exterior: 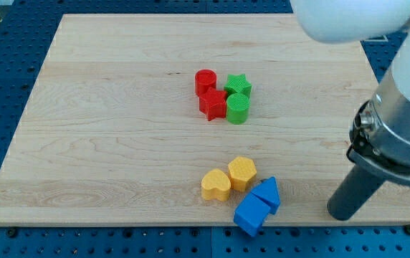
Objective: Slide the triangle into the yellow blocks
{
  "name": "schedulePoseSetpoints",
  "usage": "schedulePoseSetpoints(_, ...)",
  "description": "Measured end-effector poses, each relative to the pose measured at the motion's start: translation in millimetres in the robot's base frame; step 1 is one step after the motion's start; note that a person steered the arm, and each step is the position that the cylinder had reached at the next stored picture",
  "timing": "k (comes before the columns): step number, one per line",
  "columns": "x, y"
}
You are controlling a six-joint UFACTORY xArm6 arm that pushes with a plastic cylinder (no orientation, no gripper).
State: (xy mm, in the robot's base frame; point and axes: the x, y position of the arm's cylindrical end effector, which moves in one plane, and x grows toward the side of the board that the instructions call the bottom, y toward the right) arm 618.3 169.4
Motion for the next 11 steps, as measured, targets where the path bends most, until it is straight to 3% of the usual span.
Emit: schedulePoseSetpoints(11, -6.6, -107.4)
